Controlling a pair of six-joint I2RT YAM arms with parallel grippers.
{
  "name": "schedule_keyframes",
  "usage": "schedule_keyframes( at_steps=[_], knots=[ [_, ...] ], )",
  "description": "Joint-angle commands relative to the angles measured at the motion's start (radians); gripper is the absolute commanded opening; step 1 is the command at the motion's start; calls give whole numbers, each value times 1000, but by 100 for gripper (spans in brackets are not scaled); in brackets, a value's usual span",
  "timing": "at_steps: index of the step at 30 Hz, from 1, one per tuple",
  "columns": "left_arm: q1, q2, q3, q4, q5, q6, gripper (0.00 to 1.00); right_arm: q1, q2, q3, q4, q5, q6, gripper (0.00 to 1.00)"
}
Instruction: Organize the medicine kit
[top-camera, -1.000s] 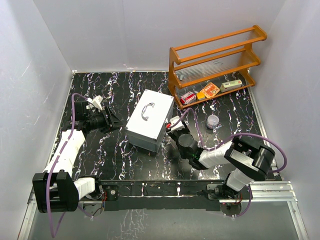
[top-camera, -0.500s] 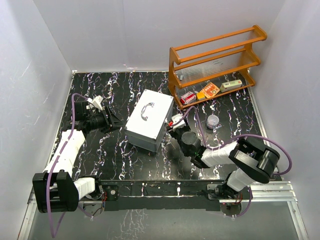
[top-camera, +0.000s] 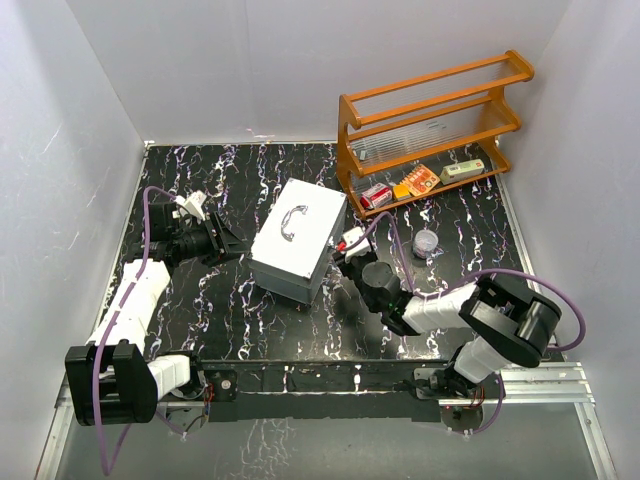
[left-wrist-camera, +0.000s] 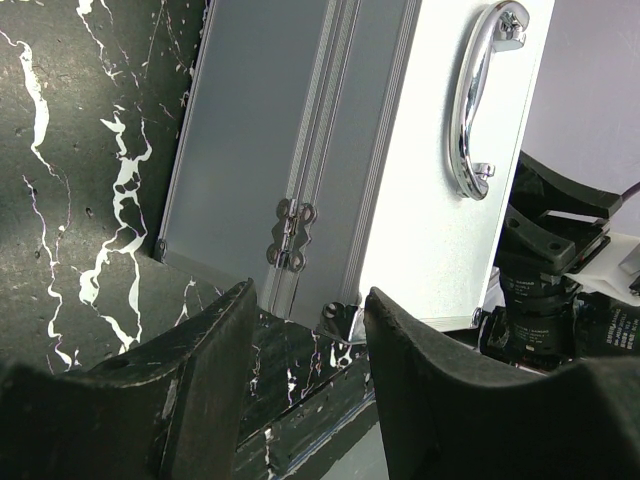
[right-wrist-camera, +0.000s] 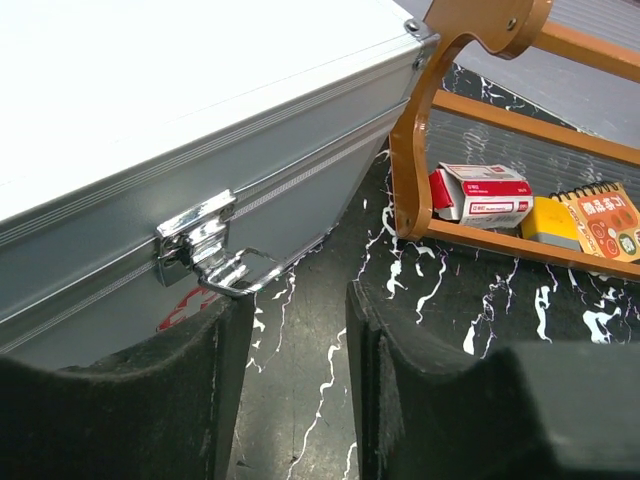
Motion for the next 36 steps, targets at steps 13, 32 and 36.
schedule_keyframes(
  at_steps=[13, 32, 36],
  knots=[
    [-1, -16, -14, 19, 32, -8, 46, -9, -39, 59, 4, -35, 12, 34],
    [-2, -11, -17, 25, 49, -11, 47, -11, -74, 81, -11, -88, 106, 37],
    [0, -10, -19, 28, 52, -13, 48, -12, -100, 81, -18, -88, 114, 37]
  ],
)
